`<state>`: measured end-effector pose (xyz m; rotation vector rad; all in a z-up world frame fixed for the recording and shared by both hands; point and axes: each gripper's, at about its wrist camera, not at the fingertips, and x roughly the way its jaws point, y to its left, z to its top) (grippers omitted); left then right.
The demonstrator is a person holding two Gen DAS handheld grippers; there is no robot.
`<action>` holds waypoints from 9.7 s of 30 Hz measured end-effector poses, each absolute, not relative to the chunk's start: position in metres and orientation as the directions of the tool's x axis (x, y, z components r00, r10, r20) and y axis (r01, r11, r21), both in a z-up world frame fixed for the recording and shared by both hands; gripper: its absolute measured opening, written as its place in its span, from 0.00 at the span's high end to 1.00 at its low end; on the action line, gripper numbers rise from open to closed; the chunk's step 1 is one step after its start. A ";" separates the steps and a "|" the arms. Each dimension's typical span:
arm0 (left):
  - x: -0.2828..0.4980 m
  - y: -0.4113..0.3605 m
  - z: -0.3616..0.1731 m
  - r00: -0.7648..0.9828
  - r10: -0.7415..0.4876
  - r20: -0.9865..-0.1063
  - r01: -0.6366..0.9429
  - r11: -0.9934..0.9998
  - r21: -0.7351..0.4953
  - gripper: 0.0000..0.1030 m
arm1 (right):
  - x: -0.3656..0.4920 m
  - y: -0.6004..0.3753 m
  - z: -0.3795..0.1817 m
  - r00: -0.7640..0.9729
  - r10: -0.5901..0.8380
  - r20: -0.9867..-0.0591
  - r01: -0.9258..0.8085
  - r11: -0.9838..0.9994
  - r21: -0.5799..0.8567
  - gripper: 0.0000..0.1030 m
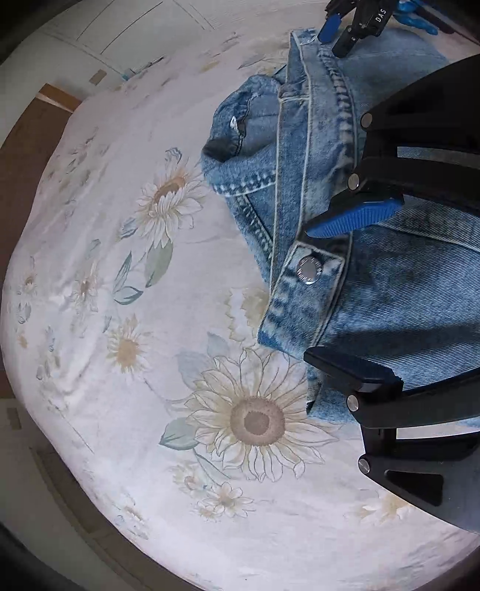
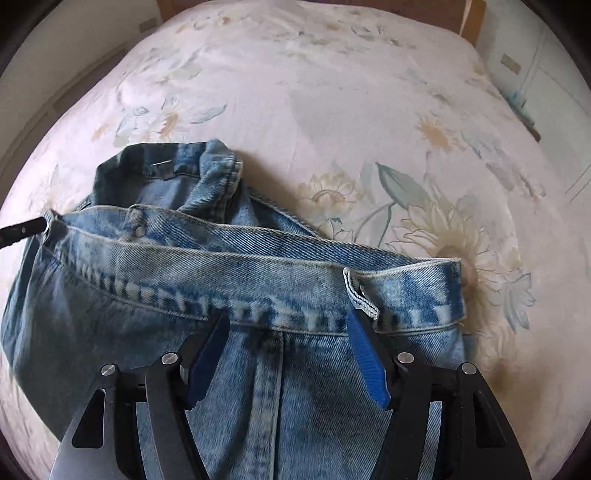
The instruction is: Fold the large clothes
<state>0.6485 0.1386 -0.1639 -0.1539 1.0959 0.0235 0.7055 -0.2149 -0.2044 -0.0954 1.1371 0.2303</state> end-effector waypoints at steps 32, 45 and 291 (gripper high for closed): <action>0.525 0.129 -0.180 0.336 -0.010 -0.942 -0.154 0.986 -0.065 0.31 | 0.584 -0.313 -0.221 0.285 0.012 -0.959 -0.052 0.999 -0.003 0.30; 0.511 0.121 -0.195 0.319 0.026 -0.947 -0.177 0.984 -0.032 0.31 | 0.565 -0.282 -0.222 0.292 0.131 -0.947 -0.105 0.989 0.104 0.30; 0.633 -0.109 -0.178 0.293 -0.356 -0.887 0.244 0.925 -0.291 0.34 | 0.620 -0.385 -0.200 0.319 0.245 -0.915 -0.122 0.968 0.217 0.11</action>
